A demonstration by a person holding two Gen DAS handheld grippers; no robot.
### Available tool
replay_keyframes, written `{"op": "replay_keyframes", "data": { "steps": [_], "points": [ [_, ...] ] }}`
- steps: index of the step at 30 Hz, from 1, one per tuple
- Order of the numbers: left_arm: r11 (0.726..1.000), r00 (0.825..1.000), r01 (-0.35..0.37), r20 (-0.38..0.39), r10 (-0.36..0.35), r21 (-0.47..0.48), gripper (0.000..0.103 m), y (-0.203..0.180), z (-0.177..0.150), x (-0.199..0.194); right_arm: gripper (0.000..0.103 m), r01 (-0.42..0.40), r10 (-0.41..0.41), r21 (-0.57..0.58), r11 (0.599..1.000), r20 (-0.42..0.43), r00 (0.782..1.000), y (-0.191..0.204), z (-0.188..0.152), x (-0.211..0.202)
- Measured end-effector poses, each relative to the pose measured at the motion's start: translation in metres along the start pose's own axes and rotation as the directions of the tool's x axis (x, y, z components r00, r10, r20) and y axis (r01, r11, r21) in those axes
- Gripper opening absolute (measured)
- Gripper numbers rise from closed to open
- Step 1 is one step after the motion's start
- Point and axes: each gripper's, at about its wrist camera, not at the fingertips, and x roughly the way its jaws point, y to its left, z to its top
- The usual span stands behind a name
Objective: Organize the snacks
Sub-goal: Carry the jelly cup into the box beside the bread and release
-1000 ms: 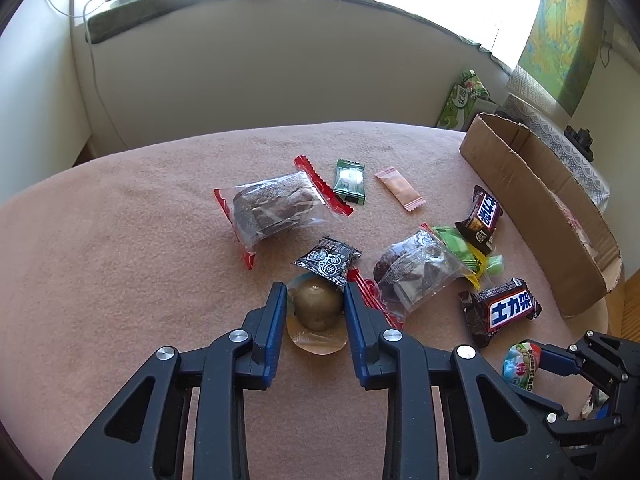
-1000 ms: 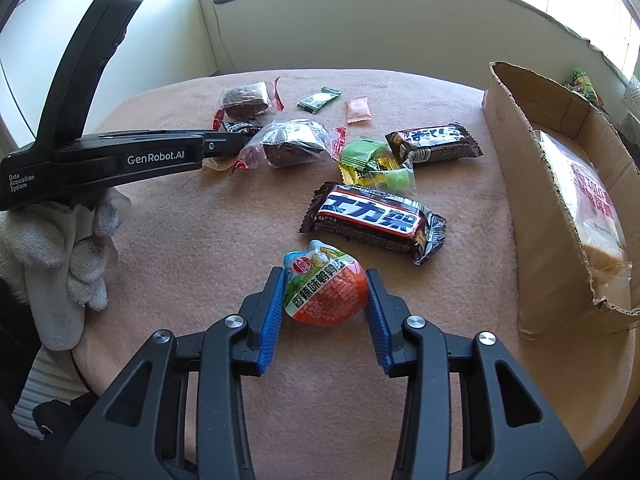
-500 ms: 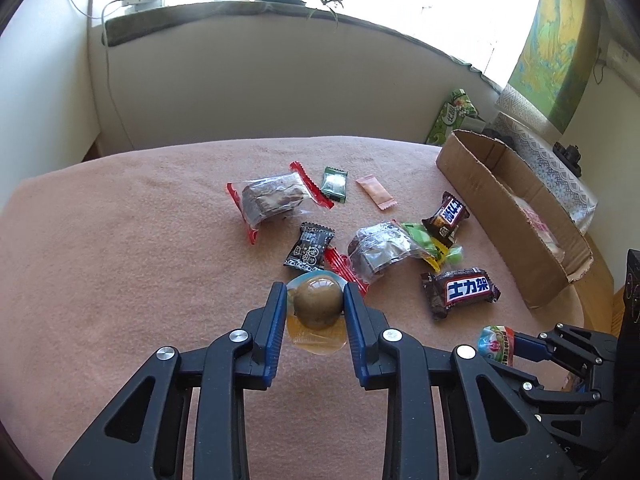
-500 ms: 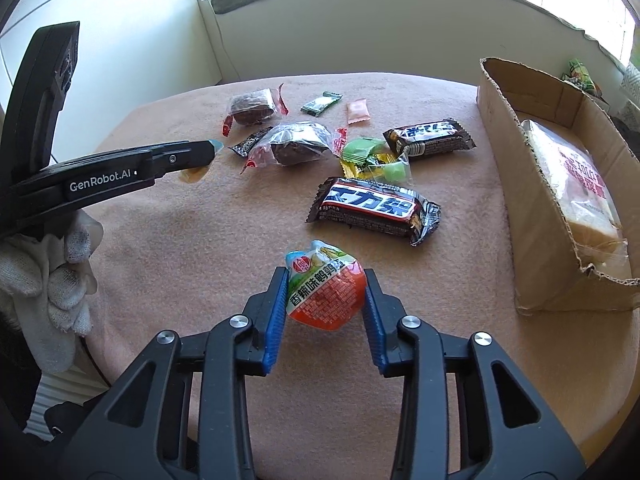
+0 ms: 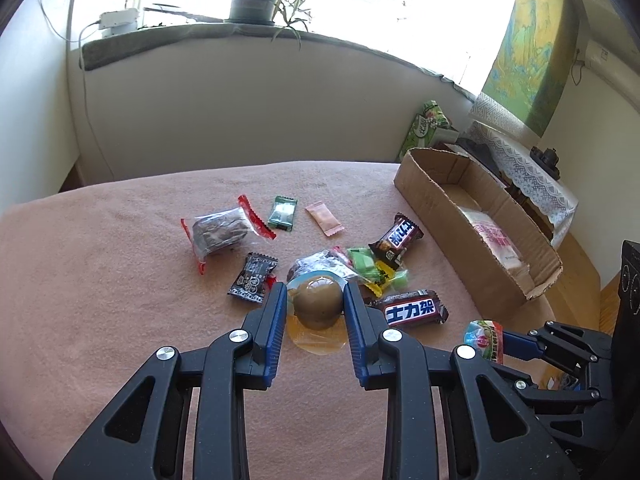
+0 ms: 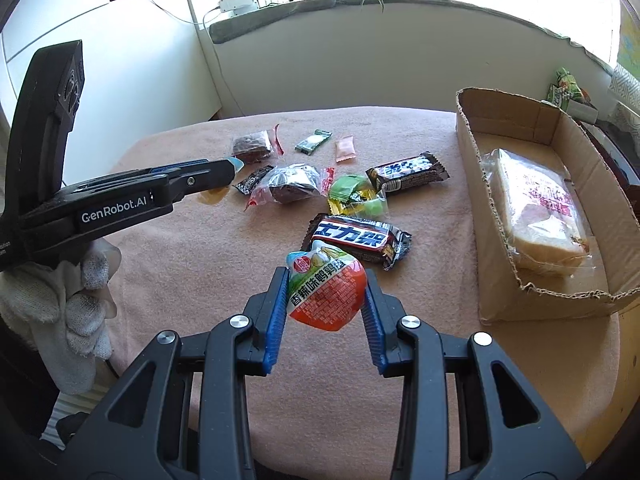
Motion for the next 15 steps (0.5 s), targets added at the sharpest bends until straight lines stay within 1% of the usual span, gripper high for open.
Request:
{"op": "replay_keyframes", "data": {
  "steps": [8,15],
  "points": [
    [0.998,0.999,0.041,0.017,-0.042,0.043,0.027,-0.030,0.021,0.012,0.037,0.031,-0.032,0.036,0.999,0.052,0.998,-0.027,0.015,-0.021],
    [0.994,0.997,0.073,0.012,-0.074,0.078,0.027,-0.054,0.040,0.032,0.037,0.062,-0.068,0.072,0.996,0.082,0.994,-0.055,0.024,-0.034]
  ]
}}
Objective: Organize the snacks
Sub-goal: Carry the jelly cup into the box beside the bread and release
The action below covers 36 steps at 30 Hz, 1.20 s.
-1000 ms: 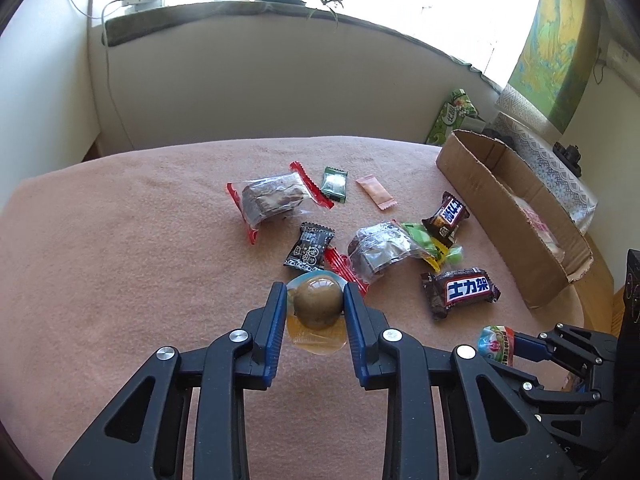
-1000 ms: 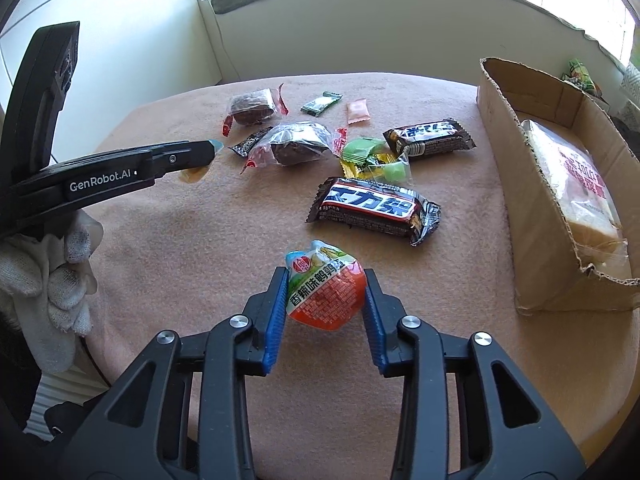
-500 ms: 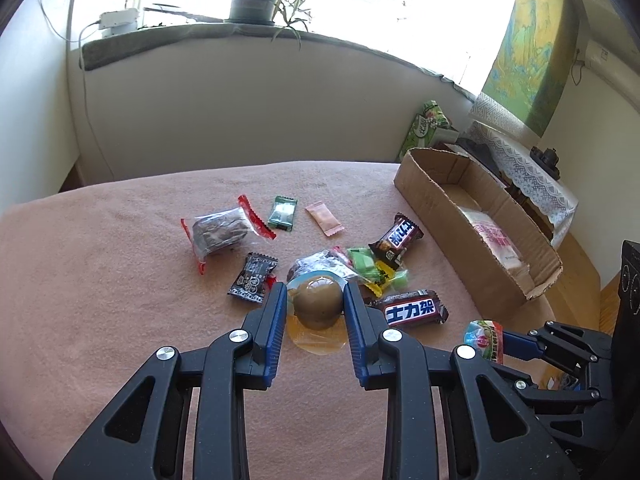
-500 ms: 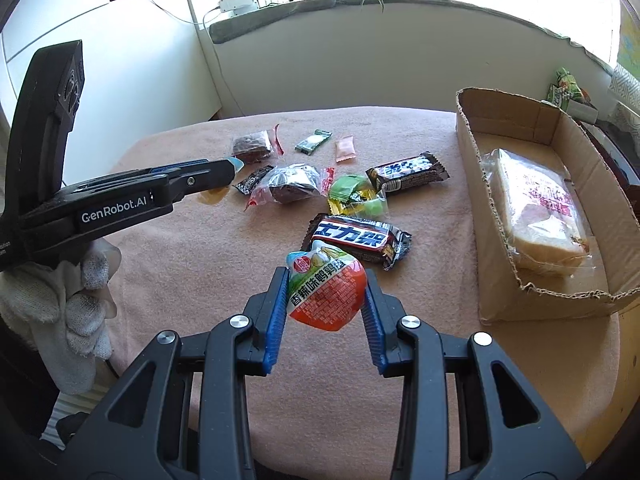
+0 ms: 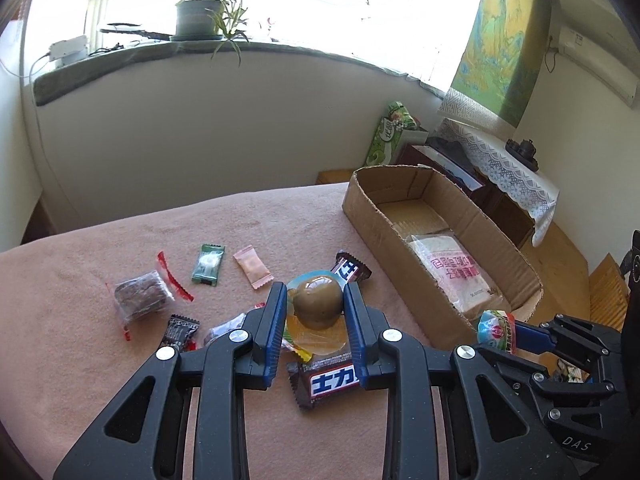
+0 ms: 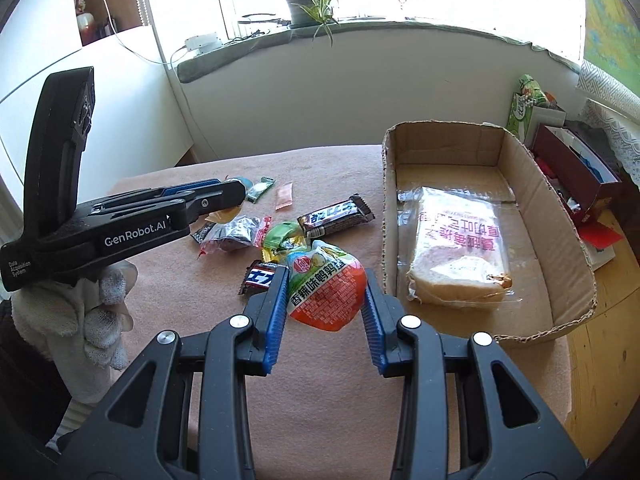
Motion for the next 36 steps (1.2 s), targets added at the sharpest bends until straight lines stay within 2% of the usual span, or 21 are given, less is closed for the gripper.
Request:
{"op": "replay_keyframes", "data": {
  "steps": [9,18,28,36],
  "points": [
    [0.999,0.999,0.037,-0.004,-0.037,0.022,0.027,-0.022,0.024,0.028,0.037,0.054,-0.056,0.054,0.997,0.028,0.998,-0.038,0.013,-0.004],
    [0.995,0.999,0.051,-0.015,-0.050,0.081,0.027,-0.054,0.052,0.064,0.037,0.142,-0.144,0.066,0.988,0.017,0.989,-0.077,0.026,0.001],
    [0.992,0.998,0.051,-0.050,-0.046,0.117,0.027,-0.071,0.070,0.100,0.037,0.180,-0.180,0.070,0.981,-0.006,0.984,-0.107,0.031,0.012],
    [0.992,0.996,0.058,-0.081,-0.049,0.116,0.027,-0.076,0.073,0.117,0.037,0.192,-0.192,0.095,0.977,-0.017,0.981,-0.125,0.033,0.017]
  ]
}}
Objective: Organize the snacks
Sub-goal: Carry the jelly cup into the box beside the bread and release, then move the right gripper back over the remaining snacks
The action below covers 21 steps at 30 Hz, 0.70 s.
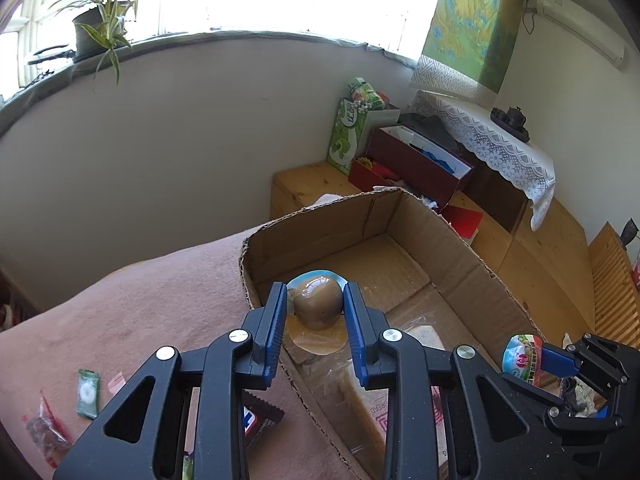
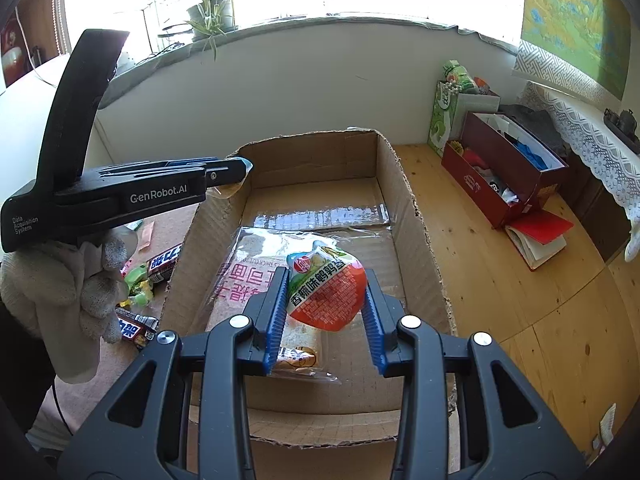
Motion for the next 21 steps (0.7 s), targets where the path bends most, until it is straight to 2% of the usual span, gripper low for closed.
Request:
{"op": "replay_keyframes", "data": {
  "steps": [10,16,17,18,20,21],
  "points": [
    [1.000,1.000,0.017,-0.020,-0.017,-0.004,0.030,-0.0012,0.0005,0.0053,0.037,0.003,-0.003,0.005,1.000,-0.013,1.000,-0.0024,0.0005,0.0075],
    [1.000,1.000,0.018,-0.025,-0.019,-0.015,0.036,-0.0027,0.0023,0.0064,0.046,0.014,-0.014,0.011,1.000,-0.007,1.000,-0.0027,-0.0004,0.0062],
    [1.000,1.000,0.018,-0.025,-0.018,-0.015,0.041,-0.0031,0.0023,0.0056,0.050,0.016,-0.016,0.012,1.000,-0.007,1.000,-0.0029,-0.0005,0.0060],
    [1.000,1.000,0.018,-0.022,-0.018,-0.014,0.043,-0.0035,0.0022,0.0046,0.061,0.019,-0.019,0.014,1.000,-0.006,1.000,-0.0037,-0.0006,0.0059],
    [1.000,1.000,0.019,-0.019,-0.019,-0.015,0.043,-0.0036,0.0028,0.0018,0.073,0.026,-0.026,0.017,1.000,0.004,1.000,-0.0035,-0.0016,0.0035],
    [1.000,1.000,0.019,-0.016,-0.019,-0.015,0.043,-0.0035,0.0029,-0.0002,0.073,0.027,-0.027,0.015,1.000,0.008,1.000,-0.0026,-0.0018,0.0020]
  ]
}}
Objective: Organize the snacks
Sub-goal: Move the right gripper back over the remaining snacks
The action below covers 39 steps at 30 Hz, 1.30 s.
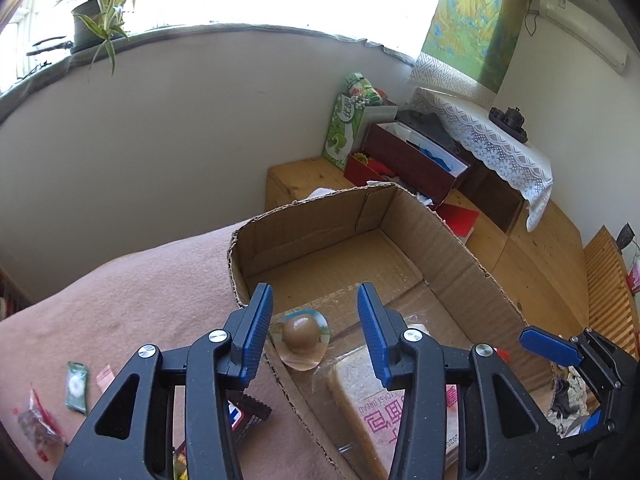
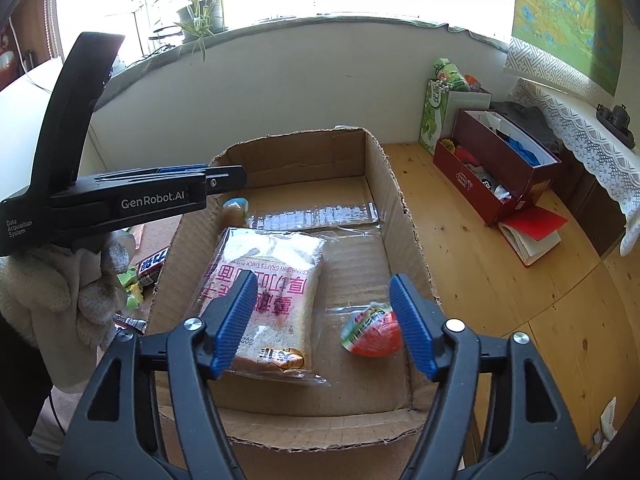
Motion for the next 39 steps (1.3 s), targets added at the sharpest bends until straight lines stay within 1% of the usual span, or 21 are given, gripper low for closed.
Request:
{"op": "replay_keyframes", "data": {
  "steps": [11,19,24,29,34,39],
  "points": [
    [1.000,0.999,-0.013,0.037,0.014,-0.017,0.043,0.010,-0.007,-0.028,0.073,-0.008,0.009,-0.036,0.999,0.020,1.000,0.022,-0.004,-0.017],
    [0.999,0.997,-0.031,0.071,0.034,-0.039,0.043,0.026,-0.019,-0.059,0.073,-0.029,0.031,-0.056,0.998,0.037,0.999,0.042,-0.009,-0.033],
    [0.995,0.993,-0.050,0.098,0.058,-0.090,0.043,0.052,-0.032,-0.083,0.073,-0.059,0.063,-0.076,0.995,0.044,0.997,0.061,-0.014,-0.042],
    [0.987,0.989,-0.081,0.115,0.098,-0.140,0.043,0.081,-0.052,-0.108,0.073,-0.105,0.108,-0.095,0.990,0.036,0.993,0.083,-0.021,-0.044],
    [0.974,0.984,-0.110,0.114,0.135,-0.196,0.043,0.107,-0.074,-0.128,0.073,-0.162,0.164,-0.132,0.978,0.010,0.986,0.111,-0.028,-0.041],
    [0.960,0.979,-0.145,0.108,0.175,-0.240,0.043,0.131,-0.094,-0.144,0.073,-0.211,0.208,-0.177,0.961,-0.035,0.978,0.142,-0.040,-0.031]
  ]
}}
